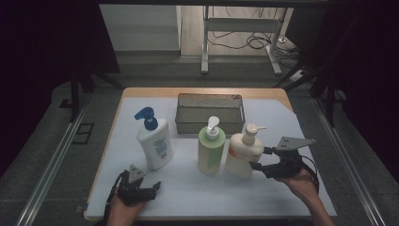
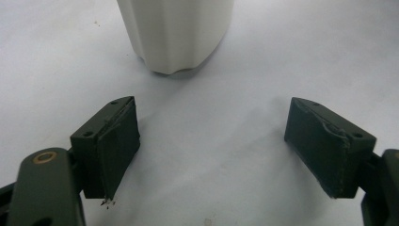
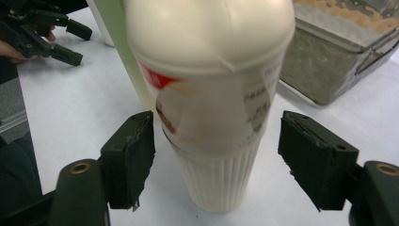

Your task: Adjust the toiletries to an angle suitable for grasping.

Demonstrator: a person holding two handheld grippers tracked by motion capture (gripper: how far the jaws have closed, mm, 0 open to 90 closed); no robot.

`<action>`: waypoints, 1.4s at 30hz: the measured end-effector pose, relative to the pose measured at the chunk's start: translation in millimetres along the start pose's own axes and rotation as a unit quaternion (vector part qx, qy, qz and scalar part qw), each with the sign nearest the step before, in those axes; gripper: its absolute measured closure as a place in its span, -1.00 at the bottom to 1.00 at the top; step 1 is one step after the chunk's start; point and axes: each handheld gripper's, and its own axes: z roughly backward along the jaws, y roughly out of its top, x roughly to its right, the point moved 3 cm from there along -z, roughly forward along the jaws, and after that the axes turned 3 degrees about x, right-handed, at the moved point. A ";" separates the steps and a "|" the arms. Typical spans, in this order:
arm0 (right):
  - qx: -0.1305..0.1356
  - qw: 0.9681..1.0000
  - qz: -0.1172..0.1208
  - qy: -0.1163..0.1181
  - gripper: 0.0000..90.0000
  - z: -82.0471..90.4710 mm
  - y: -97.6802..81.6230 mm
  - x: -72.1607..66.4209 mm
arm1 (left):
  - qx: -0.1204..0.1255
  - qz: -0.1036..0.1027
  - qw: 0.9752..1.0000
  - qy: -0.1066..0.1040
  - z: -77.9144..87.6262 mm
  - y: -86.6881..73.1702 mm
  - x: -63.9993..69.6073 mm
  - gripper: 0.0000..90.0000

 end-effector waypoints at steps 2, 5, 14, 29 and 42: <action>-0.002 1.000 0.002 0.000 -0.41 -1.4 2.1 -0.6 | 0.000 0.000 1.000 0.000 0.0 0.0 0.0 -0.60; -0.003 1.000 0.008 0.001 -0.42 -3.5 4.7 -1.1 | 0.000 0.000 1.000 0.000 0.0 0.0 0.0 -0.60; -0.005 1.000 0.012 -0.001 -0.47 -10.0 11.5 0.4 | 0.000 -0.002 1.000 0.000 -0.1 0.1 -0.3 -0.60; -0.005 1.000 0.017 0.006 -0.45 -27.3 22.2 -3.1 | 0.000 -0.002 1.000 0.000 -0.1 0.1 -0.3 -0.60; -0.003 1.000 0.021 0.006 -0.30 -28.1 24.0 -5.5 | 0.000 -0.002 1.000 0.000 -0.1 0.1 -0.3 -0.60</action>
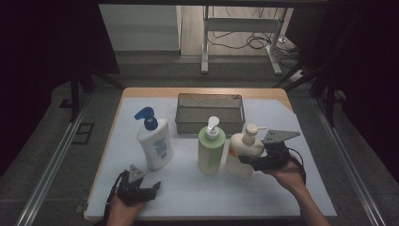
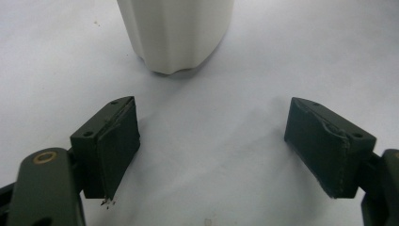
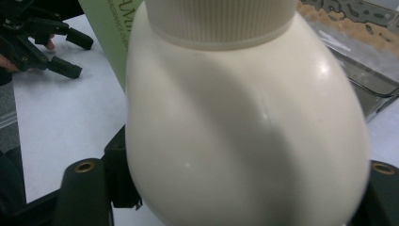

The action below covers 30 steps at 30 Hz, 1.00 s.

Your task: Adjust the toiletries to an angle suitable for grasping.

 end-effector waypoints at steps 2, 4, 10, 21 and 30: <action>0.001 1.000 0.012 0.004 -0.22 2.0 -0.3 -2.0 | 0.000 0.000 1.000 0.000 0.0 0.0 0.0 -0.60; 0.002 1.000 0.017 0.001 -0.21 2.3 -0.4 -3.9 | 0.000 0.000 1.000 0.000 0.0 0.0 0.0 -0.60; 0.000 1.000 0.011 -0.010 -0.20 3.6 0.6 -6.3 | 0.000 0.000 1.000 0.000 0.0 0.0 0.0 -0.60; -0.001 0.999 -0.005 -0.034 -0.18 14.6 8.8 -3.3 | 0.001 0.002 1.000 0.000 -0.2 0.1 0.1 -0.60; 0.006 0.999 -0.015 -0.040 -0.18 22.6 18.8 -0.4 | 0.001 0.001 1.000 0.000 -0.2 0.1 0.1 -0.60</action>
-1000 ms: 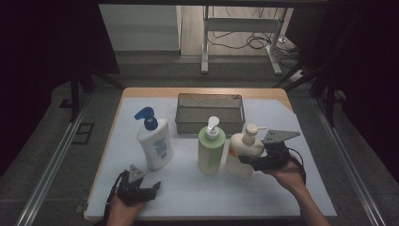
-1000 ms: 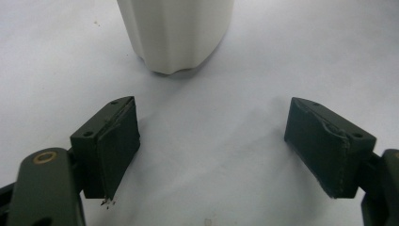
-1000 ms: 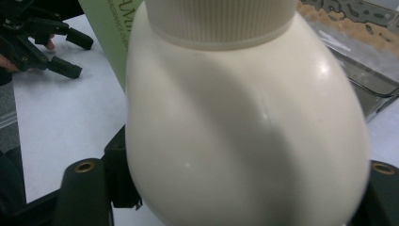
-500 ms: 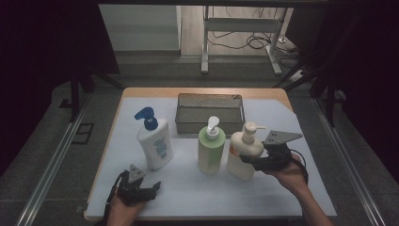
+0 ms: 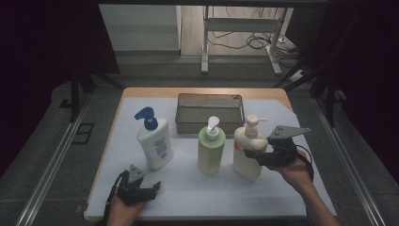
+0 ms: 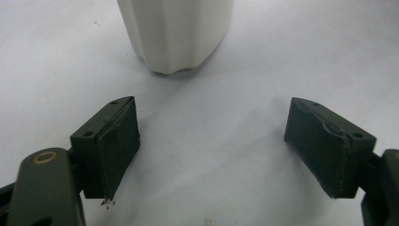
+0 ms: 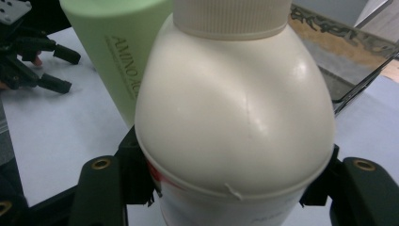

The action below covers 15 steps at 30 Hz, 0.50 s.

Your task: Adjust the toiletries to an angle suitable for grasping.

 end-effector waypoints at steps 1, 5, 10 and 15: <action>0.001 1.000 -0.001 -0.001 -0.18 0.9 1.9 0.4 | 0.000 0.000 1.000 0.000 0.0 0.0 0.0 -0.60; 0.004 1.000 -0.006 -0.002 -0.18 4.3 7.9 1.5 | 0.000 0.000 1.000 -0.001 0.1 0.0 0.0 -0.60; 0.007 1.000 -0.007 -0.005 -0.18 7.5 15.2 2.9 | 0.000 0.000 1.000 0.000 0.0 0.0 -0.1 -0.60; 0.008 1.000 -0.006 -0.011 -0.18 8.8 20.4 4.6 | 0.000 0.000 1.000 0.000 0.0 0.0 0.0 -0.60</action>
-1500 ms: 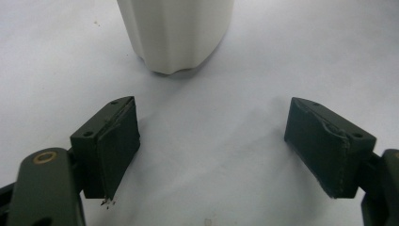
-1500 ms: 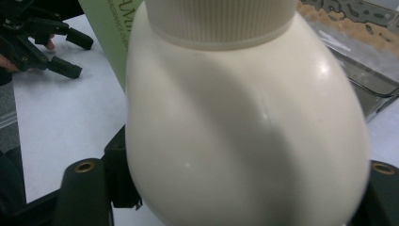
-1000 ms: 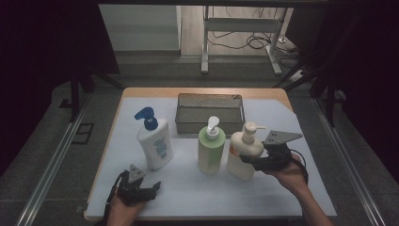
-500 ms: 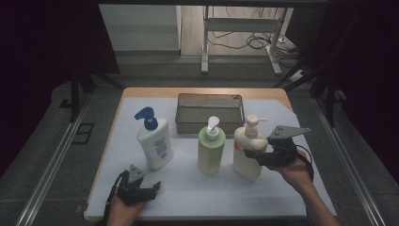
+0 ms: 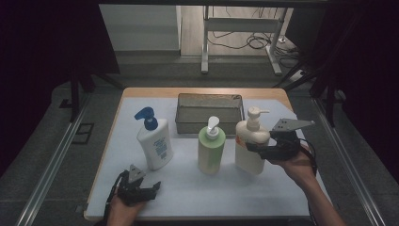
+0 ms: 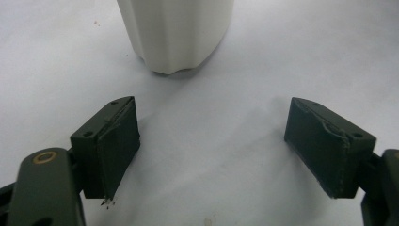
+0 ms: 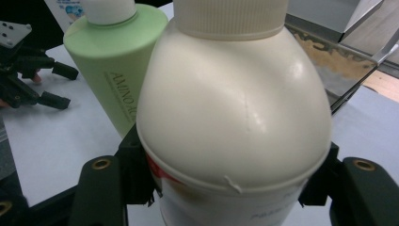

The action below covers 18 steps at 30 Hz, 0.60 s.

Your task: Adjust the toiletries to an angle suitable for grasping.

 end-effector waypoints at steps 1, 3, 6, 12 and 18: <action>0.001 1.000 0.000 -0.002 -0.18 0.7 2.6 1.0 | 0.000 0.000 1.000 0.000 0.0 0.0 0.0 -0.60; 0.002 1.000 0.000 -0.003 -0.18 1.4 5.0 1.7 | 0.000 0.000 1.000 0.000 0.0 0.0 0.0 -0.60; 0.005 1.000 -0.002 -0.004 -0.18 2.0 7.6 2.5 | 0.000 0.000 1.000 0.000 0.0 0.0 0.0 -0.60; 0.010 1.000 -0.005 -0.008 -0.18 3.4 17.7 6.4 | 0.000 0.000 1.000 0.000 0.0 0.0 0.0 -0.60; 0.017 1.000 -0.011 -0.015 -0.18 4.2 28.3 10.7 | 0.000 0.000 1.000 0.000 -0.1 0.0 0.0 -0.60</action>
